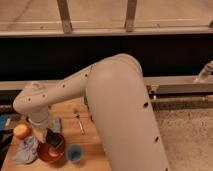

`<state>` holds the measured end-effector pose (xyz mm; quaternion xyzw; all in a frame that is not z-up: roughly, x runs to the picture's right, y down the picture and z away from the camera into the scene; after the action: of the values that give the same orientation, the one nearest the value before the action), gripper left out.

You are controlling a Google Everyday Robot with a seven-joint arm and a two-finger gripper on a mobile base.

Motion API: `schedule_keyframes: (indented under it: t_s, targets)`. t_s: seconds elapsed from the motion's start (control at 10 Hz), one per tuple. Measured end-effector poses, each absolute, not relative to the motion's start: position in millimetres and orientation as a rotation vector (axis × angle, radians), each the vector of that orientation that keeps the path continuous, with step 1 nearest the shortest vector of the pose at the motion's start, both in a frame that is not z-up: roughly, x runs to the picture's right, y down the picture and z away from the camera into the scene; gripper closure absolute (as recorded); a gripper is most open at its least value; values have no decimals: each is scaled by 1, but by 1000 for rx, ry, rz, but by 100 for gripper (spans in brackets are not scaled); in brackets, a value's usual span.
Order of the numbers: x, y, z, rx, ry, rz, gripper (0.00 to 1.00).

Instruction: Wipe red bowl with eraser

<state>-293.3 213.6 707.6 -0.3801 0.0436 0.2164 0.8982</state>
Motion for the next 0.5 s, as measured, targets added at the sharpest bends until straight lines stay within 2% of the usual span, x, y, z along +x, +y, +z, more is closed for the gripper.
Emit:
schedule_keyframes:
  t_s: [0.2,0.5]
  targets:
    - [-305,219,699,-807,4,426,100]
    - [-316,253,681,-870,-53,402,100]
